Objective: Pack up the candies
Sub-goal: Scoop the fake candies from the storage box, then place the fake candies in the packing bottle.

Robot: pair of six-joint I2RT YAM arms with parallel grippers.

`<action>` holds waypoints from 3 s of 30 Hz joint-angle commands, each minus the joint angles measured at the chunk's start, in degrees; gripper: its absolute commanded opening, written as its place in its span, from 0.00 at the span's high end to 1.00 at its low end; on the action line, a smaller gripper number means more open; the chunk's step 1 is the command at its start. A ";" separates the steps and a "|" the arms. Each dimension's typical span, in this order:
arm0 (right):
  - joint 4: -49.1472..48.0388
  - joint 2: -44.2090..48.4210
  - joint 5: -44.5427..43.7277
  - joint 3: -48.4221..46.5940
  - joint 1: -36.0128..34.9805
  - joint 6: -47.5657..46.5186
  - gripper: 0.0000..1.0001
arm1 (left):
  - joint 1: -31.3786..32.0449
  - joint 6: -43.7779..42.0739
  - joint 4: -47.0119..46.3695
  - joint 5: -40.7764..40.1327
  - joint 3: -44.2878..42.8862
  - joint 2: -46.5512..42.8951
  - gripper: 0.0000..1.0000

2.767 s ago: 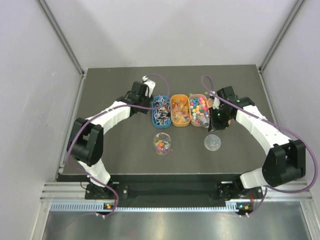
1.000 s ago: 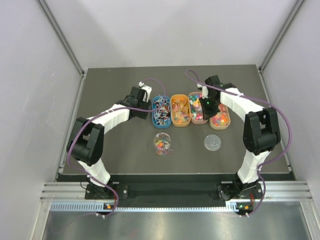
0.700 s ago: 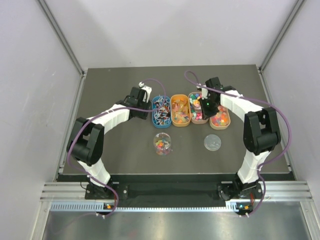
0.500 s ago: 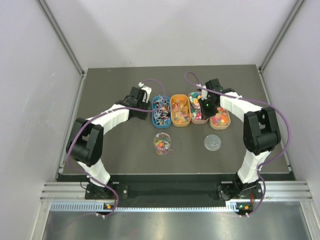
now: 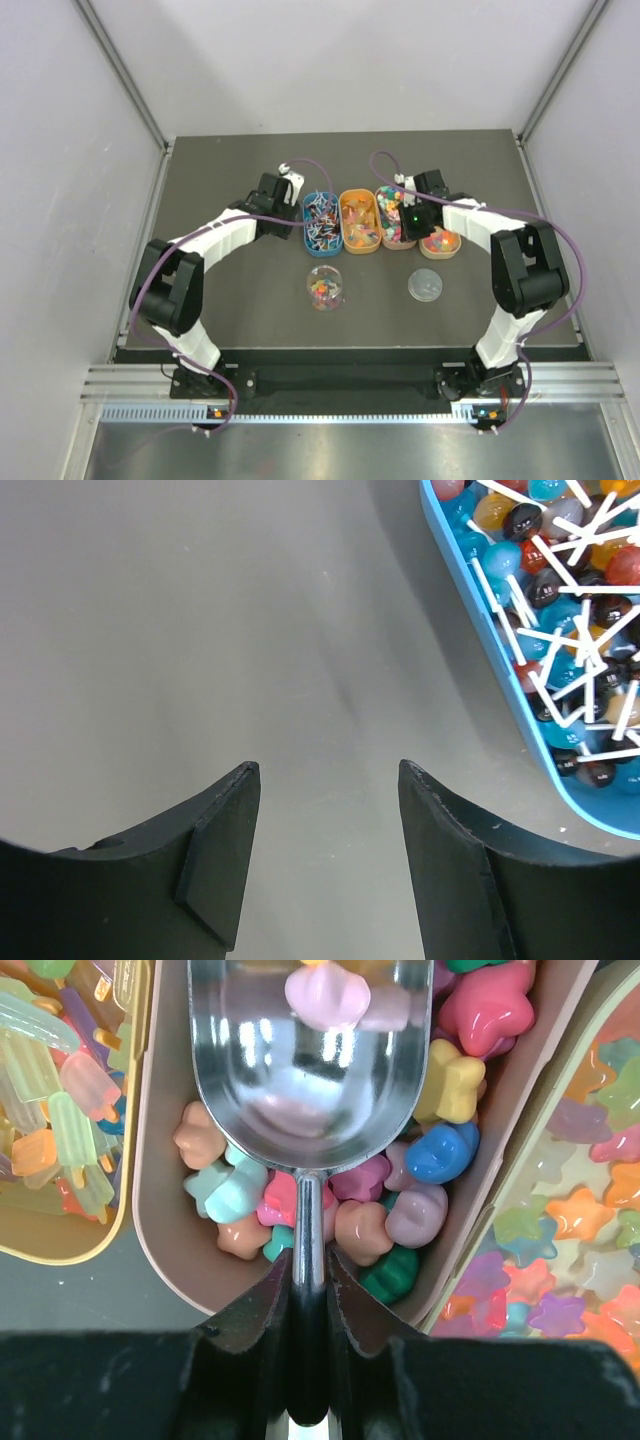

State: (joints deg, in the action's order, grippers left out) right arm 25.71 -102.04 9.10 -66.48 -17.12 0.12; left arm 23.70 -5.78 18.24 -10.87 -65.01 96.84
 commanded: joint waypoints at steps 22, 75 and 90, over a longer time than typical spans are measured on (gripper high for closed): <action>-18.42 19.06 0.21 20.07 -0.98 -0.56 1.00 | -4.89 -12.41 -0.92 -5.30 -4.51 -4.99 0.37; 35.19 27.43 2.42 -6.37 -25.23 -52.59 1.00 | -9.38 -5.47 -1.89 -3.19 9.73 -25.20 0.37; 42.84 18.63 -5.85 -16.04 -28.84 -53.03 1.00 | -10.17 -2.13 -2.86 -1.61 14.74 -28.72 0.37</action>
State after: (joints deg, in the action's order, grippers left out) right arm 65.84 -82.32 5.39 -77.10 -44.12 -53.12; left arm 13.87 -9.41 18.06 -13.06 -51.16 69.65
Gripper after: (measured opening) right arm 0.131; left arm 0.630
